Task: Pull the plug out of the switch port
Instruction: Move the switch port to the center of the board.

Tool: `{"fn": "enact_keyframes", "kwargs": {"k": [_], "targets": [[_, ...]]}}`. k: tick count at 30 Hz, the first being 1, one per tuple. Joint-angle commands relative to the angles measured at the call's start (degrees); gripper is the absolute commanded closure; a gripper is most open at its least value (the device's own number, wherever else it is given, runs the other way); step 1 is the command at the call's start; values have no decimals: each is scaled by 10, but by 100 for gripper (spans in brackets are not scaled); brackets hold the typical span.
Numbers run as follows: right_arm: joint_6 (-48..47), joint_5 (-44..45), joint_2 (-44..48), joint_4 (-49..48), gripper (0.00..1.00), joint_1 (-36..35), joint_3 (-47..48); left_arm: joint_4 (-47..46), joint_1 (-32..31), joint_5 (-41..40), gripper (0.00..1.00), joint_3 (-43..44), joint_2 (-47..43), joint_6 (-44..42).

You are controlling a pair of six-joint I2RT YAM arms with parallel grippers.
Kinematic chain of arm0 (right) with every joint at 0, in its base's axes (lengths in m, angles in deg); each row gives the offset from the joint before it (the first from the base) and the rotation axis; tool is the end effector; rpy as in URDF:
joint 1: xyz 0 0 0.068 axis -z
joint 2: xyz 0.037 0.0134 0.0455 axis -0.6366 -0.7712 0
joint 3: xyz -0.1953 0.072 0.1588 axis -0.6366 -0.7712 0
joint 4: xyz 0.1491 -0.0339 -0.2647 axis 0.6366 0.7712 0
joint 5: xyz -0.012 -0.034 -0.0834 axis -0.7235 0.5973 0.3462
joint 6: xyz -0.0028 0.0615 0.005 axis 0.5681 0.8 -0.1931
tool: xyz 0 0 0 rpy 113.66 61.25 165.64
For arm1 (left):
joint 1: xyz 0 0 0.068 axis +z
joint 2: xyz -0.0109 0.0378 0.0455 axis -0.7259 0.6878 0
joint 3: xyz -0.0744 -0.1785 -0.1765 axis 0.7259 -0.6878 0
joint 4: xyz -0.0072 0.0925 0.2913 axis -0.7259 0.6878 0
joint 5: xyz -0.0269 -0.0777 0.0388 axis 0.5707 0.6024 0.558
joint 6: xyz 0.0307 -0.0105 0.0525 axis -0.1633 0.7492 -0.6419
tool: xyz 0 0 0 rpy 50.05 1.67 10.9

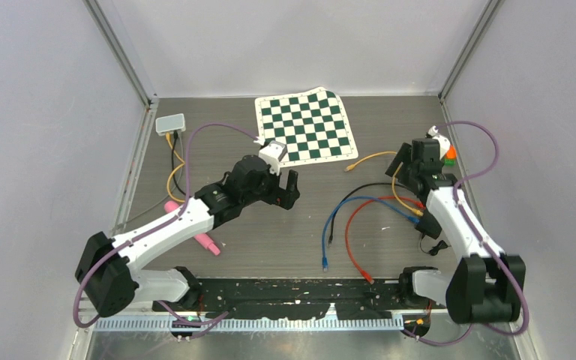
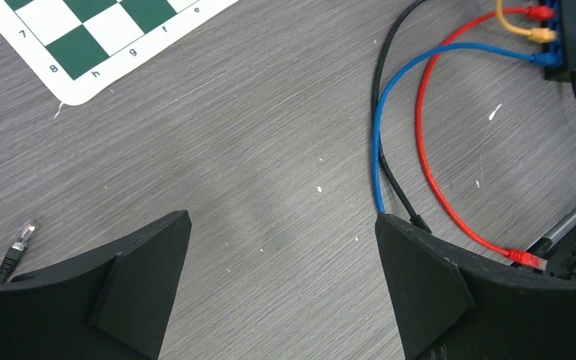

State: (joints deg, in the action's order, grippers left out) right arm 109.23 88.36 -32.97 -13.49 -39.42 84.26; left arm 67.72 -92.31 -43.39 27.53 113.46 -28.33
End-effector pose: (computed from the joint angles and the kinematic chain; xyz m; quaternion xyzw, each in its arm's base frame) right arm 0.3176 -0.0090 0.2092 0.2354 0.8918 0.0016 0.3863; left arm 0.2323 -0.2338 0.2485 0.1715 0.8473 -0.2487 0.4368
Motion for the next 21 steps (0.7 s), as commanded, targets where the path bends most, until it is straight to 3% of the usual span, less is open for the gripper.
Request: {"fn": "enact_keyframes", "kwargs": {"k": [1,8,9,12,16,21], "targets": [[-59,-65,-48,-47,30,16,46,-47,0,-20,0,-16,-33,2],[-112,-164,-154,-52,30,15,97,-44,0,-28,1,-51,-57,-7],[-124,-187,-169,-53,33,15,101,-46,-1,-30,0,-57,-64,-7],[-142,-245,-173,-74,56,16,88,-46,-1,-37,1,-72,-82,-13],[-145,-344,-121,-101,76,11,45,-26,0,-54,0,-59,-91,-30],[-165,-407,-8,-104,81,-38,-19,-41,0,-39,0,-61,-96,-25]]}}
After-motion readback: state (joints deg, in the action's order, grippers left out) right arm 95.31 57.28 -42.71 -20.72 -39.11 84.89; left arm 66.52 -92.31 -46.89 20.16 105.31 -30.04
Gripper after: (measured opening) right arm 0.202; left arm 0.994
